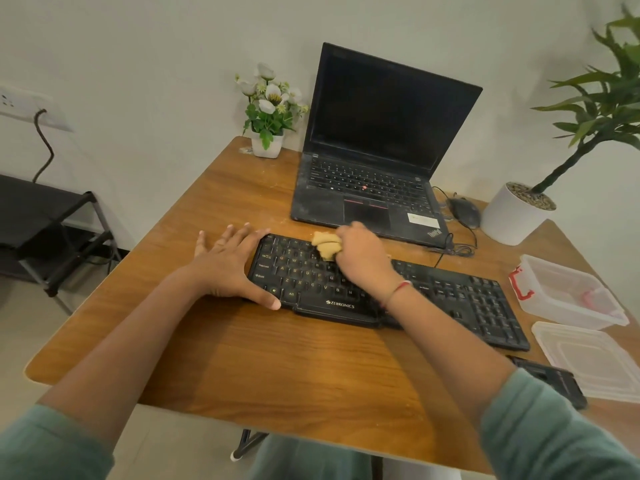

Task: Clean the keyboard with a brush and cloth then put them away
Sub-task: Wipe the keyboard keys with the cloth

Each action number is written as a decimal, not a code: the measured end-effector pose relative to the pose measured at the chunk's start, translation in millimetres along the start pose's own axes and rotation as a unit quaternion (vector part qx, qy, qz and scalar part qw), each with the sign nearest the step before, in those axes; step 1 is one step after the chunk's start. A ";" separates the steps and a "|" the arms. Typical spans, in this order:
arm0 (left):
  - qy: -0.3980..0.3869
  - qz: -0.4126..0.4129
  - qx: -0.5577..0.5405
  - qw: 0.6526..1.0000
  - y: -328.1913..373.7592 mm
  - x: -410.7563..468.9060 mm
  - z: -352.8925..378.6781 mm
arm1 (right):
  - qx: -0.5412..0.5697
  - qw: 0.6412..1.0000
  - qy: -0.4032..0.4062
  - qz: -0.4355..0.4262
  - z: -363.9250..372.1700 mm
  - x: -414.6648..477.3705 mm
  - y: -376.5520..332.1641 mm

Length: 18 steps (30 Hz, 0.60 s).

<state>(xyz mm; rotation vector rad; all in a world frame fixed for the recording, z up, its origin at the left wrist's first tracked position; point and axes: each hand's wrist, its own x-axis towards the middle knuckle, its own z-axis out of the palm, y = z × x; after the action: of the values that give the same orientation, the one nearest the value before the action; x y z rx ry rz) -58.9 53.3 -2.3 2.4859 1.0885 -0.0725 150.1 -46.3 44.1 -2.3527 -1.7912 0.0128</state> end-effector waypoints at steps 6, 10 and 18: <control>0.003 -0.014 0.021 1.000 2.9 -1.2 0.0 | 0.056 0.996 0.002 -0.069 15.8 26.5 -72.6; 0.010 -0.011 0.011 1.000 1.9 -1.0 1.1 | 0.056 0.996 -0.001 -0.075 15.3 28.3 -65.8; 0.020 0.006 -0.014 1.000 -0.4 -2.4 0.7 | 0.015 1.000 0.009 -0.012 -5.2 -5.9 28.9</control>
<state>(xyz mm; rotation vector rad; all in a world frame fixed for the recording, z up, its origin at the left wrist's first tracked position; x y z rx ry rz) -60.7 51.5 -2.6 2.4784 1.0831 -0.0029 176.6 -60.0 44.2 -2.3043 -1.7977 0.0151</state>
